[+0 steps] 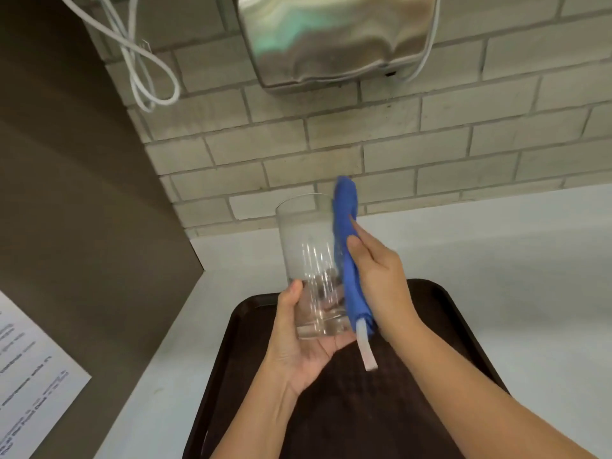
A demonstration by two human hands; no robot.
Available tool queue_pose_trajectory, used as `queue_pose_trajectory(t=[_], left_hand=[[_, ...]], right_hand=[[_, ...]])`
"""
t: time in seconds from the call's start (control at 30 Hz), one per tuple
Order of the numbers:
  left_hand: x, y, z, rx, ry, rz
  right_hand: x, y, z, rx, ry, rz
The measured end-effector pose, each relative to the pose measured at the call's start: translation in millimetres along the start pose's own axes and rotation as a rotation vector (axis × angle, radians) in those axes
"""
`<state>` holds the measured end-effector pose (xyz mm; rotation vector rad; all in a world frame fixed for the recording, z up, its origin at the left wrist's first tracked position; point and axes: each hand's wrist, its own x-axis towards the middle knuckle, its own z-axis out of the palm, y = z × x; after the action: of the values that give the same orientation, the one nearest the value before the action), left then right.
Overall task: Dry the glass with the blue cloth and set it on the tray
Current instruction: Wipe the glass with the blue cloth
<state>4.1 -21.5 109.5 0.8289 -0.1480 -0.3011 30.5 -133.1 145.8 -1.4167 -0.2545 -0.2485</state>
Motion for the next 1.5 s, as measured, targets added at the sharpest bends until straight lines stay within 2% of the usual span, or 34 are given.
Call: queue_pose_trajectory(t=[0.07, 0.17, 0.23, 0.33, 0.47, 0.6, 0.7, 0.8, 0.93, 1.0, 1.1, 1.2, 1.27, 1.37, 1.5], left_hand=[[-1, 5, -2, 0.172, 0.021, -0.015], [-2, 12, 5, 0.567, 0.118, -0.031], [0, 18, 14, 0.795, 0.210, 0.033], [4, 24, 20, 0.954, 0.313, 0.212], [-5, 21, 25, 1.028, 0.388, 0.340], [-7, 20, 31, 0.922, 0.383, 0.283], [-8, 22, 25, 0.670, 0.376, 0.186], [-13, 19, 15, 0.361, 0.241, 0.102], [-19, 19, 12, 0.079, 0.024, 0.078], [-18, 20, 13, 0.022, -0.012, 0.070], [-18, 19, 14, -0.059, 0.013, 0.052], [-18, 18, 11, -0.075, -0.019, 0.075], [-18, 18, 5, -0.050, -0.026, 0.080], [-18, 16, 0, -0.051, -0.021, 0.048], [-14, 12, 0, -0.149, -0.045, 0.072]], right_hand=[[-23, 17, -1, 0.200, 0.067, 0.133], [-45, 34, 0, 0.476, 0.213, 0.230], [-43, 33, 1, 0.562, 0.284, 0.289], [-36, 22, 1, 0.478, 0.305, 0.257], [-36, 7, 4, 0.115, 0.244, 0.095], [-43, -3, 10, -0.012, 0.108, -0.072], [-55, -5, 12, -0.084, -0.006, -0.178], [-62, -6, 13, -0.178, -0.121, -0.332], [-35, -25, 13, -0.562, -0.210, -0.560], [-12, -36, 14, -0.568, -0.179, -0.553], [8, -40, 16, -0.327, -0.105, -0.407], [-12, -22, 13, -0.137, -0.071, -0.266], [-40, -9, 12, -0.123, -0.101, -0.302], [-65, -1, 10, -0.265, -0.195, -0.440], [-47, -16, 13, -0.627, -0.253, -0.590]])
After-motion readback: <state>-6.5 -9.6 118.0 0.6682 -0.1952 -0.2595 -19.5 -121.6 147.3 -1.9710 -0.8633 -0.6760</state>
